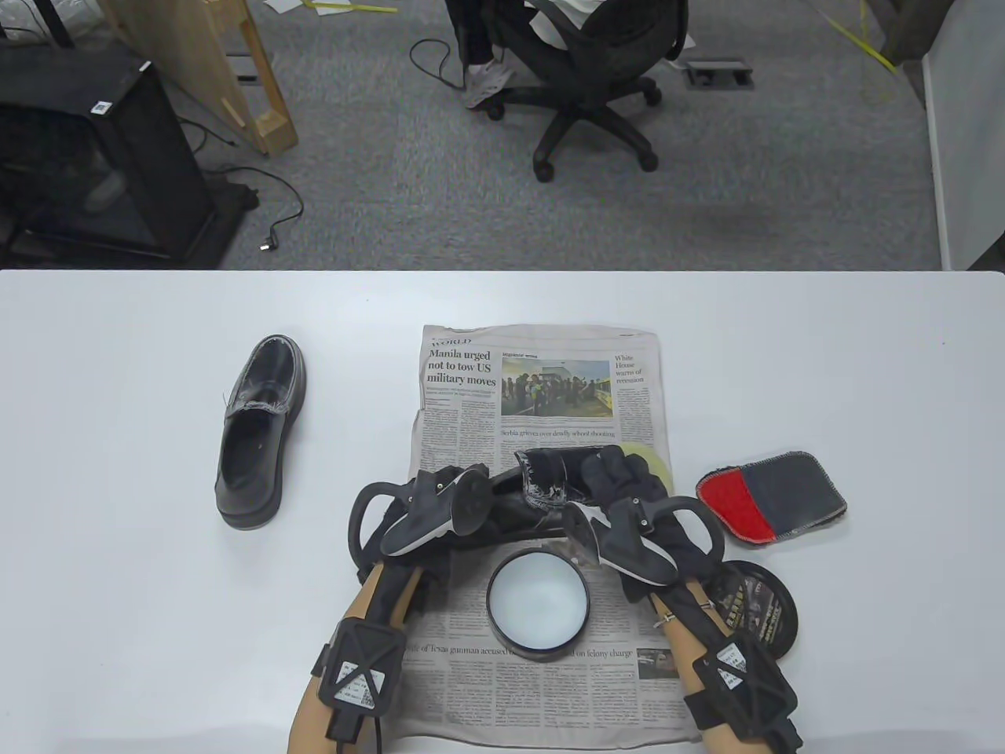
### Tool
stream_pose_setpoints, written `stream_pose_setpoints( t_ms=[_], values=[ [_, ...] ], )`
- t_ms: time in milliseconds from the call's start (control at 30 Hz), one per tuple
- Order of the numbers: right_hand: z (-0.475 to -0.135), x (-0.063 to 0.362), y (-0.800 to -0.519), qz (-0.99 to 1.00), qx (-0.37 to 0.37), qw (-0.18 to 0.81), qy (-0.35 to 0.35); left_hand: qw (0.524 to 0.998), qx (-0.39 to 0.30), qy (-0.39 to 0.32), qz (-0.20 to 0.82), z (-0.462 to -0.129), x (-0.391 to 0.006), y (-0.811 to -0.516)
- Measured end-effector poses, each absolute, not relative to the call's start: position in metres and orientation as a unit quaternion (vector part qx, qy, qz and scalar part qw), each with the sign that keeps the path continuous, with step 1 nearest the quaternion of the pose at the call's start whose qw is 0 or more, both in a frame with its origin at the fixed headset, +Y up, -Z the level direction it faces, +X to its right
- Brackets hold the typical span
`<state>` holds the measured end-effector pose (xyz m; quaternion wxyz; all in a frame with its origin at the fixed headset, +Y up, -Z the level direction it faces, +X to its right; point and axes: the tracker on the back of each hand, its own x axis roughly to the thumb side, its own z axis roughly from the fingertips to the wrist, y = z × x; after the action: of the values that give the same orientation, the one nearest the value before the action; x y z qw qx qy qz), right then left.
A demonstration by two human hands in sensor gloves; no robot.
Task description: Dip and apply leather care cream with polishing sponge on shoes
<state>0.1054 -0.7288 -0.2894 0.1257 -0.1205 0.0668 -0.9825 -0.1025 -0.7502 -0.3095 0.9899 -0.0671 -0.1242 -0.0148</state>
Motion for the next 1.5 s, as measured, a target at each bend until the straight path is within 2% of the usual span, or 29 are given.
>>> stream_pose_setpoints(
  t_ms=[133, 300, 400, 467, 600, 767, 867, 933, 1067, 1233, 1367, 1500],
  values=[
    [-0.313, 0.099, -0.727, -0.993, -0.094, 0.059, 0.05, 0.99, -0.068, -0.126, -0.008, -0.31, -0.104, -0.751],
    [-0.336, 0.115, -0.736, -0.997, -0.023, 0.068, 0.016, 0.991, -0.062, -0.12, -0.001, -0.309, -0.105, -0.751],
    [-0.332, 0.127, -0.74, -0.993, -0.013, 0.113, 0.016, 0.991, -0.062, -0.118, -0.006, -0.309, -0.104, -0.751],
    [-0.321, 0.131, -0.74, -0.992, -0.025, 0.121, 0.019, 0.991, -0.06, -0.118, -0.013, -0.309, -0.104, -0.75],
    [-0.293, 0.123, -0.739, -0.977, -0.075, 0.198, 0.03, 0.991, -0.063, -0.119, -0.014, -0.309, -0.103, -0.75],
    [-0.281, 0.102, -0.727, -0.979, -0.133, 0.15, 0.048, 0.99, -0.067, -0.127, -0.003, -0.309, -0.104, -0.751],
    [-0.298, 0.092, -0.724, -0.986, -0.124, 0.105, 0.047, 0.989, -0.068, -0.128, -0.001, -0.309, -0.104, -0.751],
    [-0.316, 0.093, -0.727, -0.992, -0.092, 0.084, 0.032, 0.99, -0.067, -0.128, 0.002, -0.309, -0.104, -0.752],
    [-0.333, 0.103, -0.732, -0.994, -0.043, 0.095, 0.017, 0.99, -0.065, -0.125, 0.006, -0.309, -0.105, -0.752],
    [-0.325, 0.122, -0.734, -0.981, -0.026, 0.189, 0.029, 0.991, -0.066, -0.121, -0.004, -0.309, -0.104, -0.751],
    [-0.31, 0.14, -0.736, -0.982, -0.029, 0.184, 0.026, 0.991, -0.065, -0.119, -0.006, -0.309, -0.104, -0.751],
    [-0.288, 0.133, -0.734, -0.975, -0.074, 0.2, 0.056, 0.991, -0.064, -0.121, -0.009, -0.309, -0.104, -0.751]
  ],
)
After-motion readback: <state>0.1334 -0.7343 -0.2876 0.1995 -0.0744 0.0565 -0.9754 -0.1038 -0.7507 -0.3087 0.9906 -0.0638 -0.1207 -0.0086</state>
